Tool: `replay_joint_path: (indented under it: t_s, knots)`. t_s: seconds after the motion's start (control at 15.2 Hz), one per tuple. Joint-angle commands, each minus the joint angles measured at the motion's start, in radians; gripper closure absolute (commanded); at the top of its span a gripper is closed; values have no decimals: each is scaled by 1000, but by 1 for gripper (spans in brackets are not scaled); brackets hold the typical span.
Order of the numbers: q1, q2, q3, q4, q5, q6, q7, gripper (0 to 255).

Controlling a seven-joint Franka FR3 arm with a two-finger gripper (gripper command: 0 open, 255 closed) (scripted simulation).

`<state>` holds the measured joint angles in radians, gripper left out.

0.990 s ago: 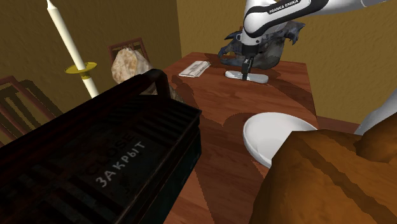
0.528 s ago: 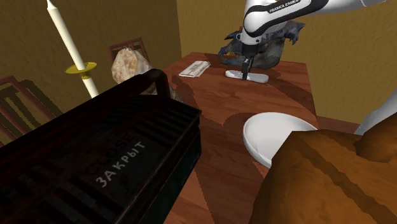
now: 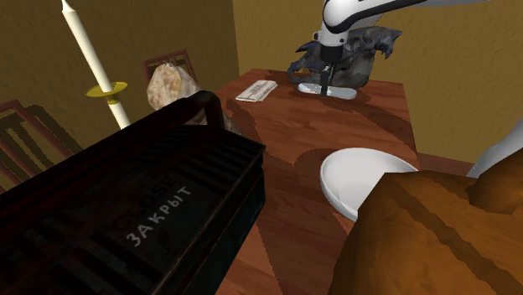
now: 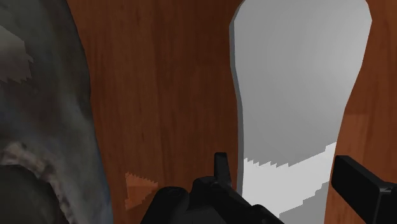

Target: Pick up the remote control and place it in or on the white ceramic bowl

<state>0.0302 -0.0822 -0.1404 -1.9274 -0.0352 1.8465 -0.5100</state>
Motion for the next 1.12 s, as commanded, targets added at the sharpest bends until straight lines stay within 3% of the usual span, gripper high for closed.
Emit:
replay_joint_path:
  t_s: [0.0, 1.06]
  knots:
    - [1, -3, 1, 26, 0, -29, 1, 255]
    - [2, 18, 2, 266, 4, -248, -5, 255]
